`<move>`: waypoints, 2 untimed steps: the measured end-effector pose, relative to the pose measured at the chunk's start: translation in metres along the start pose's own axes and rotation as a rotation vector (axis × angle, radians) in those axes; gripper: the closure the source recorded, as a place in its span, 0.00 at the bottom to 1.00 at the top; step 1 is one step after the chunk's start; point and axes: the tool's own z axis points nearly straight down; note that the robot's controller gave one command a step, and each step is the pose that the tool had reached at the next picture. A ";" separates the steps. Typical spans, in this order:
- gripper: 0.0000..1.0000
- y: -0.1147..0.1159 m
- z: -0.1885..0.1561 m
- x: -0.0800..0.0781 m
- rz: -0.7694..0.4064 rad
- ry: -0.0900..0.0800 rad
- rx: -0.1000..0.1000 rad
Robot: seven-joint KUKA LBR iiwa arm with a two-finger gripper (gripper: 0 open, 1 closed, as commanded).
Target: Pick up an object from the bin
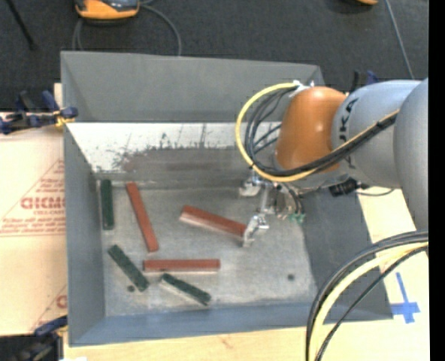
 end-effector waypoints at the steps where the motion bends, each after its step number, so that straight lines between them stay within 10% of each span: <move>1: 0.00 0.038 0.001 -0.006 0.094 0.000 -0.002; 2: 1.00 0.039 -0.002 -0.005 0.091 0.012 -0.003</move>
Offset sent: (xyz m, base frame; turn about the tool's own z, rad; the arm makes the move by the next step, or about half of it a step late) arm 0.0003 0.0396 -0.0086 0.0944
